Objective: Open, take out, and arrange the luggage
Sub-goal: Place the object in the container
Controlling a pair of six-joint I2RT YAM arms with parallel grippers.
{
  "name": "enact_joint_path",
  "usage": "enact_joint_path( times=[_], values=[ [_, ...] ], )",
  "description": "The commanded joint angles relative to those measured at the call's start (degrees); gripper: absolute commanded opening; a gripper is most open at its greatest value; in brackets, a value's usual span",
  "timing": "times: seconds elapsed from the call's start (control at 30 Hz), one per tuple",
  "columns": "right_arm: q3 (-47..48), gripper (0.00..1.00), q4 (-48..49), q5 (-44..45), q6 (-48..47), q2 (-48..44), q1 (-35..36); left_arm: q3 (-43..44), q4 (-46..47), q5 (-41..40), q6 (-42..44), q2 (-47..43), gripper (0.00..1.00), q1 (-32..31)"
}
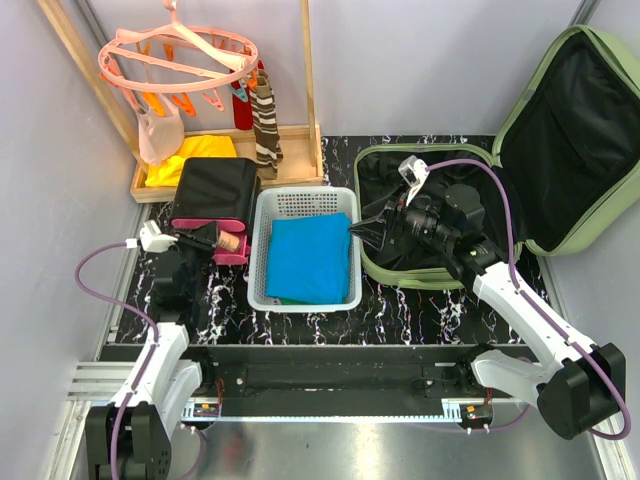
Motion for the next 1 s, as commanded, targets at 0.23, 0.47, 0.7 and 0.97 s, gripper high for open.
enact_joint_path(
  times=[0.23,0.47,0.7,0.97],
  values=[
    [-0.2,0.83,0.7,-1.7,-0.2,-0.8,-0.1,-3.6,3.7,-4.2,0.3,-1.5,0.0,1.0],
    [-0.3,0.83,1.3,-2.5,-0.1,-0.7,-0.1,-5.3,2.7,-5.7,0.4,-3.3,0.0,1.0],
    [-0.4,0.84,2.1,-3.2,0.2,-0.7,-0.1,-7.5,3.6,-6.8,0.3,-4.1,0.0,1.1],
    [-0.3,0.83,3.2,-3.7,0.9,-0.5,-0.1,-7.6,5.3,-7.2,-0.5,-2.4,0.0,1.1]
  ],
)
